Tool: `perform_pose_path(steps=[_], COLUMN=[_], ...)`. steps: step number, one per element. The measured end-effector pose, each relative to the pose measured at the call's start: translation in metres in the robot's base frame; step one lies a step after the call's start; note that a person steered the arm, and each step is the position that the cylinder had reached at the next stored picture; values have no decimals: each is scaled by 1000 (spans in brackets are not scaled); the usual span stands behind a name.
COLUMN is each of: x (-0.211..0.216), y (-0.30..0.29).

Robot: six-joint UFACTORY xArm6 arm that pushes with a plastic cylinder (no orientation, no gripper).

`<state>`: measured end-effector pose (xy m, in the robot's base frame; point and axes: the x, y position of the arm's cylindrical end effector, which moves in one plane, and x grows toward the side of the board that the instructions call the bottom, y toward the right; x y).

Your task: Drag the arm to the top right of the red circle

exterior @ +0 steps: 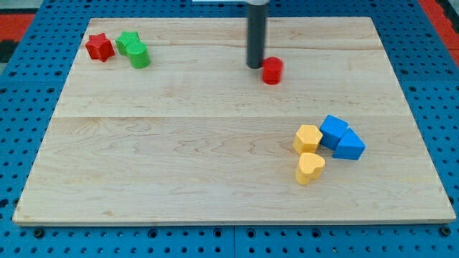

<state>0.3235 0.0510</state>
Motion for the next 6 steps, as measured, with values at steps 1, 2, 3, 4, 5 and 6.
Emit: perform_pose_path(steps=[1, 2, 3, 4, 5, 6], x=[-2, -2, -3, -8, -31, -58], y=[-54, -14, 2, 1, 1, 2])
